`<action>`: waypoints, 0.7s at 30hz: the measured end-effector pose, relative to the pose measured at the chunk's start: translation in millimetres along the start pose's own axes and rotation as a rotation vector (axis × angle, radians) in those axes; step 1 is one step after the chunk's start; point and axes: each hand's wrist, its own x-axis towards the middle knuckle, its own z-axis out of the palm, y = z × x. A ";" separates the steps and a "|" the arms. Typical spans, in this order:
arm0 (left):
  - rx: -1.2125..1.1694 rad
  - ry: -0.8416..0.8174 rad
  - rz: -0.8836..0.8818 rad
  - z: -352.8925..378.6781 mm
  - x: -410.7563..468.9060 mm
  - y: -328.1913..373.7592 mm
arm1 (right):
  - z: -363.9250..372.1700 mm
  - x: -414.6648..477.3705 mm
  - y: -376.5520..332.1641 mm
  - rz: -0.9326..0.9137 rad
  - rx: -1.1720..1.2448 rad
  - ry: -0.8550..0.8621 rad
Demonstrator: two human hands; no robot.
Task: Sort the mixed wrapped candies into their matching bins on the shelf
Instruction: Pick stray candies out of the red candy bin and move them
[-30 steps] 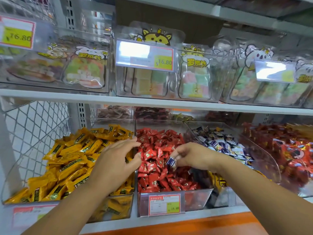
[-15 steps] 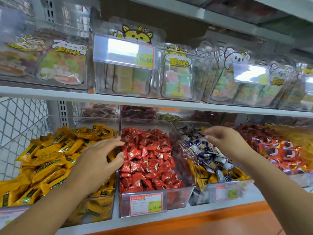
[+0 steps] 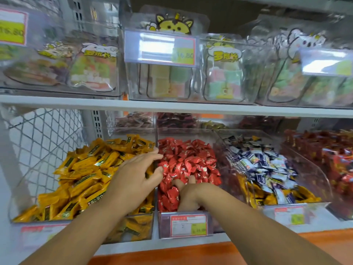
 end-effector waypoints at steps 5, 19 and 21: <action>-0.002 -0.001 -0.001 -0.4 -0.2 0.0 | 1.9 0.0 9.0 -0.063 0.180 0.189; -0.043 0.035 0.007 -0.9 2.2 -5.0 | -36.9 -0.3 57.8 -0.280 1.197 0.399; -0.044 0.043 0.013 -0.7 2.6 -5.4 | -44.9 0.5 59.6 -0.248 1.191 0.513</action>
